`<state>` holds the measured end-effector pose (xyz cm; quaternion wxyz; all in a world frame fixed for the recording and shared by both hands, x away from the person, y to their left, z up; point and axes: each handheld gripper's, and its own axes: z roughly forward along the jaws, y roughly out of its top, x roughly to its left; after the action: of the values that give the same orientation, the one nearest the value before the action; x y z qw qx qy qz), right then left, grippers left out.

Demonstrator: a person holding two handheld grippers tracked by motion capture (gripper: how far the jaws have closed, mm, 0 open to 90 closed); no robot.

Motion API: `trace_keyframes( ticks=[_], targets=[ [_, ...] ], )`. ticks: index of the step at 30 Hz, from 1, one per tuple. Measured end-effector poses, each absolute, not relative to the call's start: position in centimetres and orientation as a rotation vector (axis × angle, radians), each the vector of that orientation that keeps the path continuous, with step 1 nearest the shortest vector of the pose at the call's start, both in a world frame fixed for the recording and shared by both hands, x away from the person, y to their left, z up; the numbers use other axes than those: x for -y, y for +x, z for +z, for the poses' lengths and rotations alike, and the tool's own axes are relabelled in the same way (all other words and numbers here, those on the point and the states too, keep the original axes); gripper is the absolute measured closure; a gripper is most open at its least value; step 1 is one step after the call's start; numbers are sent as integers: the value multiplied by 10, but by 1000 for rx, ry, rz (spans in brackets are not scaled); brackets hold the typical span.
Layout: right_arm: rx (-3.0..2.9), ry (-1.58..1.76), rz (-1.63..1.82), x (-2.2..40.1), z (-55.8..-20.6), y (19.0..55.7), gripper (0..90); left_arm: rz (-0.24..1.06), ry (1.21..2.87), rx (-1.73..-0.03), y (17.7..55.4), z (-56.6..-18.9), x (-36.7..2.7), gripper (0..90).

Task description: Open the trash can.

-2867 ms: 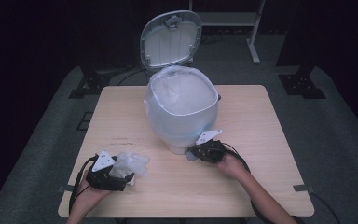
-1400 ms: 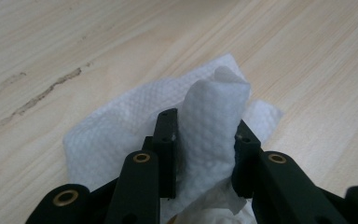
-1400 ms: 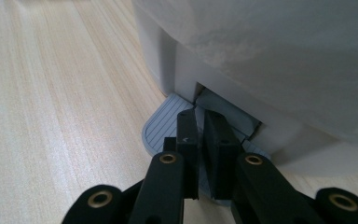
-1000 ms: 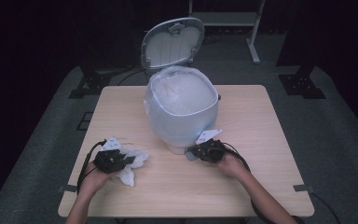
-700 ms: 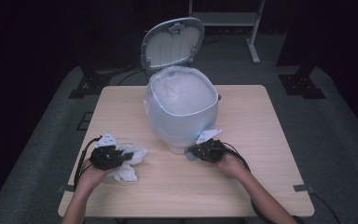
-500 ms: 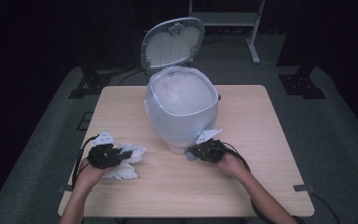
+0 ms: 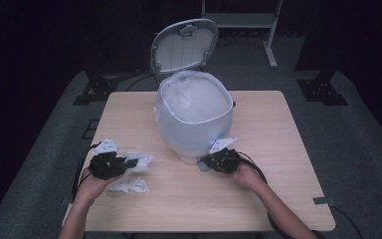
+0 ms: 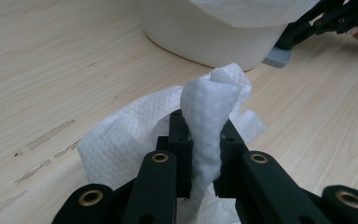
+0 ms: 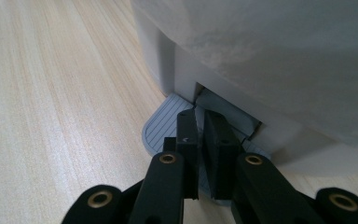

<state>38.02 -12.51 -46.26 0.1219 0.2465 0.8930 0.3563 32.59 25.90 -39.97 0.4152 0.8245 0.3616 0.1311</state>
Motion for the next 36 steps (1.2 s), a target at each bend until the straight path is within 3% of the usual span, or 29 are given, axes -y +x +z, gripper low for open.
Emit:
trace_keyframes(
  ticks=[36],
  targets=[
    [-2611, 725, 1045, 126, -463, 381, 843, 224, 2124, -855, 321, -350, -265, 821]
  ],
)
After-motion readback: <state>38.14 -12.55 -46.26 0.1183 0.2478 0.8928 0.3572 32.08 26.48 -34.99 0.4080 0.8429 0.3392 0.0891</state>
